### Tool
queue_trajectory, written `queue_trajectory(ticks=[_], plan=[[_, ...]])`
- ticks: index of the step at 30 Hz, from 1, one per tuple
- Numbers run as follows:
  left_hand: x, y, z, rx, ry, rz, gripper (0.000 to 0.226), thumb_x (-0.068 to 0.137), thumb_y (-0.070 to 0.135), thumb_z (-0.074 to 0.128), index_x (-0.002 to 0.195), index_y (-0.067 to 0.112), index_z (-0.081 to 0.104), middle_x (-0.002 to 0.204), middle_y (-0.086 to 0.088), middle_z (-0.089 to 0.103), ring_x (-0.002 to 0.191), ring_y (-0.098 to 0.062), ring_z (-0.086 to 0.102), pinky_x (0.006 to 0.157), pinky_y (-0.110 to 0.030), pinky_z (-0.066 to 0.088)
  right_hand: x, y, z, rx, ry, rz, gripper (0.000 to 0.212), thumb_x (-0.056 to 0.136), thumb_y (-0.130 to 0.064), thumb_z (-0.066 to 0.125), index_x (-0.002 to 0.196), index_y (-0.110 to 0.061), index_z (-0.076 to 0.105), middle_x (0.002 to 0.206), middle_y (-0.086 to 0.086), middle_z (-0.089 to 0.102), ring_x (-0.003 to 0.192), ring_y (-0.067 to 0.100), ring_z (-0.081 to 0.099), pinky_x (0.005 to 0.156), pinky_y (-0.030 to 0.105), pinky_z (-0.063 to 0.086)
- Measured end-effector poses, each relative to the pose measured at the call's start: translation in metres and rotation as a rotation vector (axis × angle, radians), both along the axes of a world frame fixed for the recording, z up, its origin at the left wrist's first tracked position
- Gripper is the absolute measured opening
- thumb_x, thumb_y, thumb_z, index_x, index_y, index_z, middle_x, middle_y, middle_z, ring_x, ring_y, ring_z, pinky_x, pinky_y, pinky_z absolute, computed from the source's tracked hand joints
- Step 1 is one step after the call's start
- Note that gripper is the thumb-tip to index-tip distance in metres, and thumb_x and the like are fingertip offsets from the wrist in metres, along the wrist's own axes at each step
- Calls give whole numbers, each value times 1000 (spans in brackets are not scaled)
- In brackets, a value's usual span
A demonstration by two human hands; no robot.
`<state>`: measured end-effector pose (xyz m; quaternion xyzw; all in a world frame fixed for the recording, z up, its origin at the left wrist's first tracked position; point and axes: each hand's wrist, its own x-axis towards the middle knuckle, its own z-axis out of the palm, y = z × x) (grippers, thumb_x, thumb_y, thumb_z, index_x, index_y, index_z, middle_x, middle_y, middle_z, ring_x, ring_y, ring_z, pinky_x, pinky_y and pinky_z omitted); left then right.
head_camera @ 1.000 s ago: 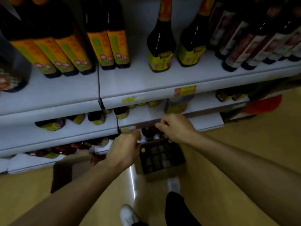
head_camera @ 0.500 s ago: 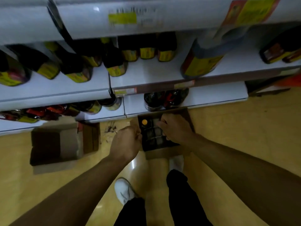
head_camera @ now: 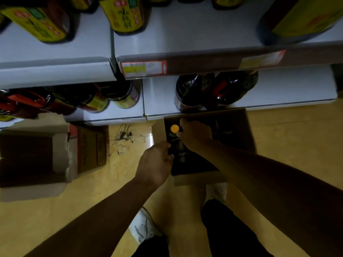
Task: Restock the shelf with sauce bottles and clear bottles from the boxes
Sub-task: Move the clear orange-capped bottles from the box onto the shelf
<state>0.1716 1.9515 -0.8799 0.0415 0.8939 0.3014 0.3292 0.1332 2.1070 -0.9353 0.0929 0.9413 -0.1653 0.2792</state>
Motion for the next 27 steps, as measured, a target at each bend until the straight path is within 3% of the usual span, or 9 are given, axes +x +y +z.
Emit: queue_trajectory(ticks=[5,10,15,18,22,27], plan=[[-5,-1,-35,11,-28,7,39,95,13,55,134,18,55,127,-2,62,114,-17,58,85,-21,43,-18,-14,-47,73,-67,176,43,97,-35,53,133,-14,44,130,12,56,118,36,56,86,43,46],[-10,1,-51,47,-50,18,29,95,13,54,122,19,61,119,1,65,107,-13,60,81,-21,46,-20,-19,-69,134,-60,250,34,100,-20,45,133,-13,47,126,14,59,117,37,57,88,46,48],[-17,4,-56,56,-74,41,30,96,13,54,123,21,62,118,-2,67,108,-18,62,82,-23,49,-24,-14,-77,154,-39,320,30,101,-19,42,128,-11,49,125,15,59,117,36,57,86,44,47],[-18,8,-52,64,-73,37,31,96,14,54,125,20,62,120,-2,67,111,-19,61,82,-21,45,-19,-8,-71,146,-11,314,27,100,-19,42,124,-13,52,120,13,62,113,35,59,81,42,47],[-21,10,-39,62,-61,47,28,96,12,53,122,14,62,117,-7,67,109,-22,61,86,-31,50,-9,-1,-49,88,73,273,23,97,-23,48,118,-17,54,114,8,65,108,33,62,76,40,46],[-22,11,-9,60,-66,74,37,94,16,59,131,17,56,125,-4,64,113,-19,59,80,-19,40,0,6,12,2,88,237,24,97,-25,48,119,-16,50,109,7,65,101,31,63,73,38,46]])
